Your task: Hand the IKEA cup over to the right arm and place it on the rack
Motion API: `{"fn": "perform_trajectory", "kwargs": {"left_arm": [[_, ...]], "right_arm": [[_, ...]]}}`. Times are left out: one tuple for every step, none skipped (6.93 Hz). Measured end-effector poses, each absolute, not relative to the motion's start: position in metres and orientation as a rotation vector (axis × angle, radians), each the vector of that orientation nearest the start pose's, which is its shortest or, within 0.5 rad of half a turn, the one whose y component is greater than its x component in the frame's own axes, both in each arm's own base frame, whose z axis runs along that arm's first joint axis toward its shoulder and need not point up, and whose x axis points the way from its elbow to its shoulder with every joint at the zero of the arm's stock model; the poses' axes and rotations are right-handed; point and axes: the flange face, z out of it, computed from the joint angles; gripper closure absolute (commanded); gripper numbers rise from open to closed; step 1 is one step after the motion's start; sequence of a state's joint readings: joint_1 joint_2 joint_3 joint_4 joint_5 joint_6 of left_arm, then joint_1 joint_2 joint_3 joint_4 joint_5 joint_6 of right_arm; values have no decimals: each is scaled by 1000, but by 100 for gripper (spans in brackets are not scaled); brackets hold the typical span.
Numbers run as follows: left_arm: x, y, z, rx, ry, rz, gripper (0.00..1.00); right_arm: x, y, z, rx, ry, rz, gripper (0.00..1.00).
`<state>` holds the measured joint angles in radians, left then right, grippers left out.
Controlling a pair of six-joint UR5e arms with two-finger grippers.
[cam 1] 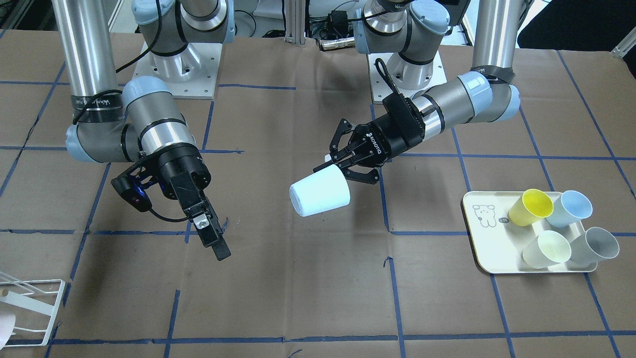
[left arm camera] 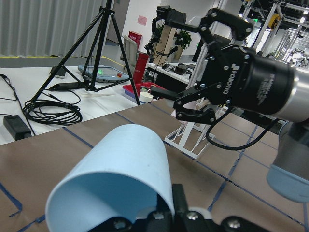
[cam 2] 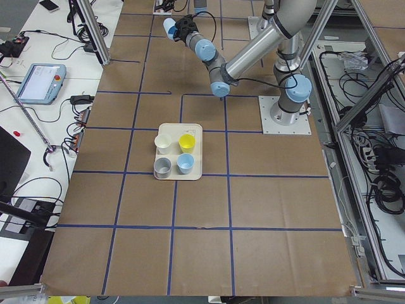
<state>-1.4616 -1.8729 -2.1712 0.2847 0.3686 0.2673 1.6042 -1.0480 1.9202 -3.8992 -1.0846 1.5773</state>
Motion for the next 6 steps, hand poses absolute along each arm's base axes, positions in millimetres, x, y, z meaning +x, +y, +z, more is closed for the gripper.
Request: {"fn": "perform_trajectory", "kwargs": {"left_arm": [[-180, -476, 322, -792, -1759, 1154, 100], [-189, -474, 320, -799, -1755, 1146, 100], [-196, -473, 319, -802, -1760, 1141, 100], [-200, -474, 321, -797, -1763, 1137, 100], [-201, -475, 324, -789, -1764, 1135, 100], [-202, -476, 326, -784, -1764, 1134, 100]], "right_arm": [[212, -555, 307, 913, 1495, -705, 0], [228, -547, 296, 909, 1519, -671, 0], [239, -537, 293, 902, 1534, -649, 0], [243, -529, 296, 896, 1537, -642, 0], [242, -523, 306, 889, 1529, -651, 0], [240, -519, 317, 888, 1515, -665, 0]]}}
